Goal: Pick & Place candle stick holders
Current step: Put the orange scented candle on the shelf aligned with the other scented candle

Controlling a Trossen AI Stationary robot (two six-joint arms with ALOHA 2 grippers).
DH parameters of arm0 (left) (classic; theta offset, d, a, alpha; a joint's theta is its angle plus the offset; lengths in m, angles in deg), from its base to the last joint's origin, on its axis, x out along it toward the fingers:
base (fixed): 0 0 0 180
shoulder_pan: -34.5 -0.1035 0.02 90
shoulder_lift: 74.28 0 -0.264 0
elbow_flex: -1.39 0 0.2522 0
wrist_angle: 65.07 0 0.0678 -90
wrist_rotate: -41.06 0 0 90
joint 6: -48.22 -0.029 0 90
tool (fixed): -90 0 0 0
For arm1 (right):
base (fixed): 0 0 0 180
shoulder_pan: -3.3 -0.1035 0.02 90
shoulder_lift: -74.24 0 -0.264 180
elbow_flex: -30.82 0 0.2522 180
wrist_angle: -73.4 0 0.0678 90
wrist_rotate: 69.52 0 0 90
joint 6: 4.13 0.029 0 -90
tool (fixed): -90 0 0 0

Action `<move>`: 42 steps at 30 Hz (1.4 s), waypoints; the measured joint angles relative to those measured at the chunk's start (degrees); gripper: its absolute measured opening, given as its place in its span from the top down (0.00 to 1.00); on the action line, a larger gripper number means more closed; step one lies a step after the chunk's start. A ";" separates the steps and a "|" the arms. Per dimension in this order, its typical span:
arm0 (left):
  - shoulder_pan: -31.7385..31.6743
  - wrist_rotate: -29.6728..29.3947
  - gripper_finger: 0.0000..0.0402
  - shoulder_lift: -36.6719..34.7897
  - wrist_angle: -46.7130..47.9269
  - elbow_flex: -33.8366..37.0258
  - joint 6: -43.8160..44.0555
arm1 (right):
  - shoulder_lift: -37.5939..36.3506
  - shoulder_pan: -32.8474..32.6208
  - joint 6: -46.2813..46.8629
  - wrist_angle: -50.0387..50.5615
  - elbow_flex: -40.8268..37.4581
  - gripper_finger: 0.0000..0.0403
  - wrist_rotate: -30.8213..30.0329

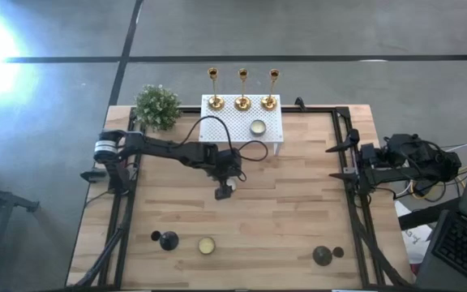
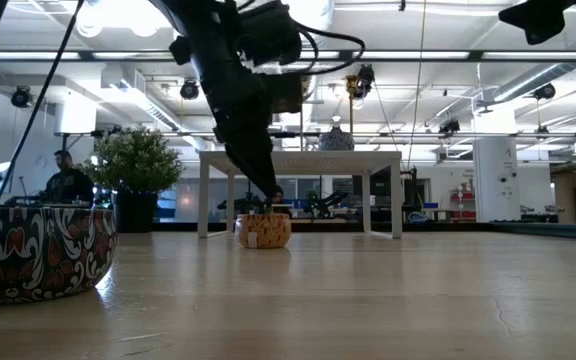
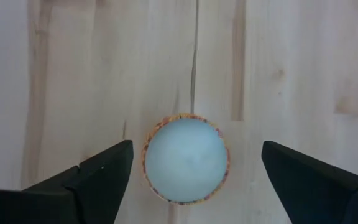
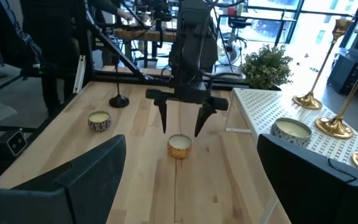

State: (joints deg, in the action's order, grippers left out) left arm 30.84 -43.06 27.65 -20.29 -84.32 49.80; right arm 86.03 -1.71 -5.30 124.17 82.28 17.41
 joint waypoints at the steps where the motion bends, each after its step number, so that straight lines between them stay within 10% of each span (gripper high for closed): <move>1: 0.01 0.03 0.10 0.61 -0.02 0.03 -0.02 | 0.00 -0.01 0.00 0.03 -0.07 0.11 0.01; 42: -0.02 -2.22 0.25 7.57 0.49 -0.02 0.46 | -0.02 0.02 1.03 0.14 -0.44 0.11 0.02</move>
State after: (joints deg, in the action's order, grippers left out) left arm 30.82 -45.27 35.22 -19.79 -84.34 50.26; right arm 86.01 -1.70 -4.28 124.31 81.84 17.42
